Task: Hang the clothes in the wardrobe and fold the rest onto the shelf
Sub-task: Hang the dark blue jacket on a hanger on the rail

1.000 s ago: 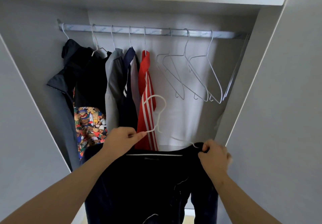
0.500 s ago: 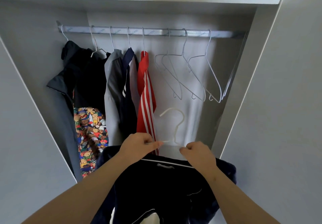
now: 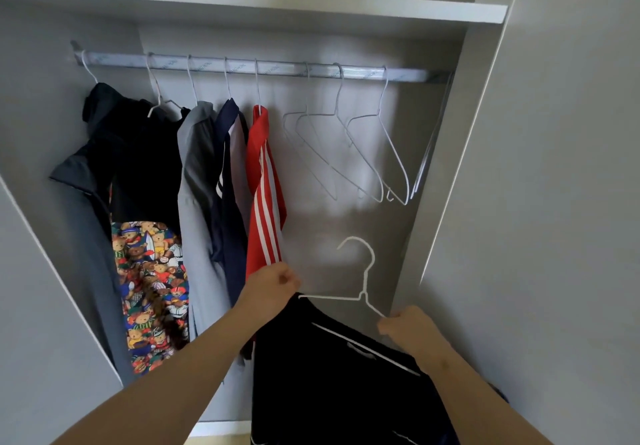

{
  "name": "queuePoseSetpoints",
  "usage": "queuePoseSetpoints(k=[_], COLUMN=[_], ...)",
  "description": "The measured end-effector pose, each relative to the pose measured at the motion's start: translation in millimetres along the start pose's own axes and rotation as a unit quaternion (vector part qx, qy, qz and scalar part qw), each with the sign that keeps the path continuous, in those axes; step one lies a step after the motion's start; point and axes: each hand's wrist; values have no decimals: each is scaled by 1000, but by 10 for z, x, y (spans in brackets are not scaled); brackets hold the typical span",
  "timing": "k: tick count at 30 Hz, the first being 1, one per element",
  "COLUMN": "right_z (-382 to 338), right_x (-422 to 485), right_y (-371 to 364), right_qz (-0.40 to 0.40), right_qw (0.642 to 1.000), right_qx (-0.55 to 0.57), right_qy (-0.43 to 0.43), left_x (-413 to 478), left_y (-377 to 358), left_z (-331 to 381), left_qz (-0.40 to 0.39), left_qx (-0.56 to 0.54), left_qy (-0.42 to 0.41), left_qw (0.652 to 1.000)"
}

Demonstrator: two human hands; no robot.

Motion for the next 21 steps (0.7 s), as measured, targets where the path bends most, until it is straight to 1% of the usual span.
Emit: queuePoseSetpoints(k=[3,6,11,15,18,21], right_z=[83,107,-131,-498,-867,-1242], right_x=[14,-6,-134,-186,-182,-83], right_y=[36,72,56,-54,-140,-167], right_qz=[10,-5,-108,-144,-166,-183], right_qw=[997,990,971,963,957,942], right_qx=[76,130,203,217,228,273], right_qy=[-29,-55,-60,-69,-75,-65], left_x=[63,136,312,457,643,946], left_y=[-23,-67,-27,127,353,573], left_z=[77,137,265,317,322,333], left_qz=[14,-1,0,29,51,109], left_qx=[7,4,15,25,101,178], left_qy=[5,0,-7,-22,-49,-94], left_qw=[1000,1000,1000,999,992,973])
Point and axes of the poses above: each hand's wrist, its own x-axis towards the middle knuckle, its own y-axis out of the back of the hand, z = x × y, and after that the axes turned 11 degrees about -y, right-handed
